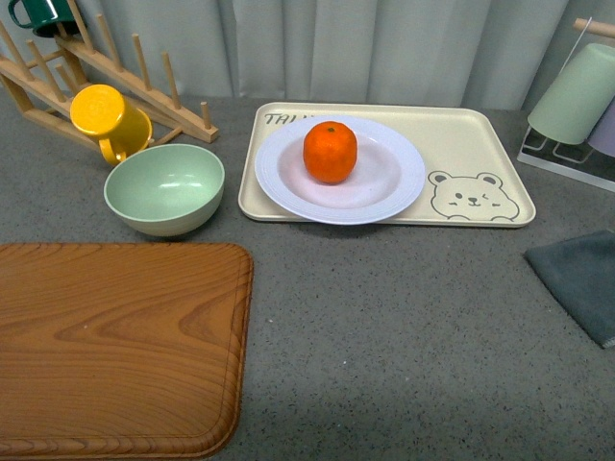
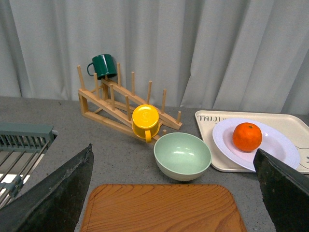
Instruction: Place orange and plate with both arms
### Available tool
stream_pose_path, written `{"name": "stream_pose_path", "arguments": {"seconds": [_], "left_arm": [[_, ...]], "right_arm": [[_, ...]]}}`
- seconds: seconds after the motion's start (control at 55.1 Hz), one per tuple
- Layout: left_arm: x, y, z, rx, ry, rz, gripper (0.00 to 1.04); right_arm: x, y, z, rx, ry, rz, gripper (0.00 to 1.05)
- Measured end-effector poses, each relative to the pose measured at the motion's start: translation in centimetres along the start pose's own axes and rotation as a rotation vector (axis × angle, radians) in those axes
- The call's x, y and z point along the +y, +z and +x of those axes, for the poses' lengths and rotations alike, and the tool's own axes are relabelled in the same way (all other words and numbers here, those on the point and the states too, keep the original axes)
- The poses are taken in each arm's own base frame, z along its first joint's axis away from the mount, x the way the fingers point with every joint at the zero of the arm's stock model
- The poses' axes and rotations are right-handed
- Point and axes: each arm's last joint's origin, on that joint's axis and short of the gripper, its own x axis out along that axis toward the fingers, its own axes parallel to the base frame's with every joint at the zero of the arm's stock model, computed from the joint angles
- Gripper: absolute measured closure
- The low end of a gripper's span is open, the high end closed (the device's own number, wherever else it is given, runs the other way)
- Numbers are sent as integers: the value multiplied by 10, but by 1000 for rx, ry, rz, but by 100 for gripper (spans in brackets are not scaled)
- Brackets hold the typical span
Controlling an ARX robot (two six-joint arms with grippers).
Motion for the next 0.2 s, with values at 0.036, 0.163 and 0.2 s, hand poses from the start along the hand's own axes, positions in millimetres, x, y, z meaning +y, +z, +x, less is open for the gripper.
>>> {"name": "stream_pose_path", "arguments": {"seconds": [0.036,0.163,0.2], "left_arm": [[0,0,0,0,0,0,6],[0,0,0,0,0,0,6],[0,0,0,0,0,0,6]], "right_arm": [[0,0,0,0,0,0,9],[0,0,0,0,0,0,9],[0,0,0,0,0,0,9]]}}
